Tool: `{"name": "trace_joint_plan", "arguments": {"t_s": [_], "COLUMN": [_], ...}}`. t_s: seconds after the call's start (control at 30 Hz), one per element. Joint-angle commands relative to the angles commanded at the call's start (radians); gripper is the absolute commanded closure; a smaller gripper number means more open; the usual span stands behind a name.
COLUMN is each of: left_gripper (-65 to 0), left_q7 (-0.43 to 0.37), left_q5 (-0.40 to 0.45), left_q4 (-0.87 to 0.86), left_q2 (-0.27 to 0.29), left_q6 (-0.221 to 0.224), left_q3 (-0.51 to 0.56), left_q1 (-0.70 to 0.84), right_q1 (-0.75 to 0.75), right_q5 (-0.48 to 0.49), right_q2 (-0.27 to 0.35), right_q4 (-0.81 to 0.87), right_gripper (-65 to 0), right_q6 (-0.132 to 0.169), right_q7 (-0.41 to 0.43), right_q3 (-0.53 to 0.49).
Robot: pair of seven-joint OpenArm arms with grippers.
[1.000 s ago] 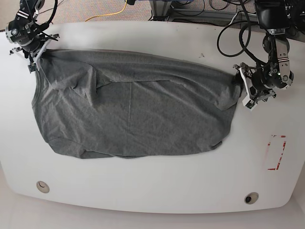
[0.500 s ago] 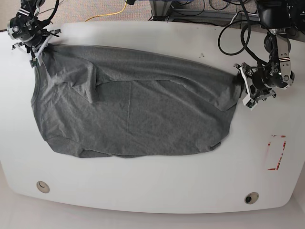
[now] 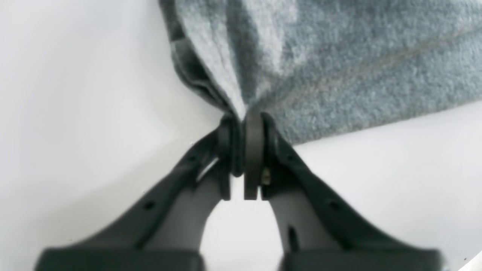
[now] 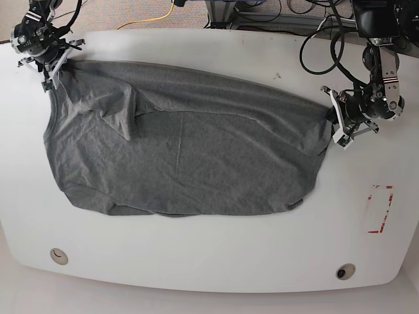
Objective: Layout the t-shirt on the table in an organized manner, then fold the t-shirt properly
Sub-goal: 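Hold the shirt edge with both grippers and pull it taut, then lift the shirt edge with both grippers and drag it away from the table center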
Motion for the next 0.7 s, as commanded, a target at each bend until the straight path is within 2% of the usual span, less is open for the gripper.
{"name": "trace_joint_plan", "arguments": {"t_s": [0.23, 0.43, 0.6, 0.7], "left_gripper": [0.0, 0.0, 0.0, 0.0], "left_q7": [0.000, 0.003, 0.005, 0.006], "left_q5": [-0.002, -0.002, -0.002, -0.002], "left_q4": [0.063, 0.121, 0.178, 0.212], "left_q2": [0.000, 0.000, 0.000, 0.002], "left_q6": [0.000, 0.000, 0.000, 0.000], "left_q3": [-0.081, -0.100, -0.117, -0.163], "left_q1": [0.072, 0.143, 0.213, 0.264], "right_q1": [-0.023, -0.066, -0.080, -0.080], "right_q5": [0.000, 0.000, 0.000, -0.003], "right_q2": [-0.025, -0.028, -0.028, -0.028], "right_q4": [0.015, 0.025, 0.025, 0.025], "right_gripper": [-3.8, -3.6, -3.6, -3.6], "right_q6": [0.000, 0.000, 0.000, 0.000], "right_q7": [0.000, 0.000, 0.002, 0.002], "right_q3": [-0.003, -0.083, -0.091, -0.089]}}
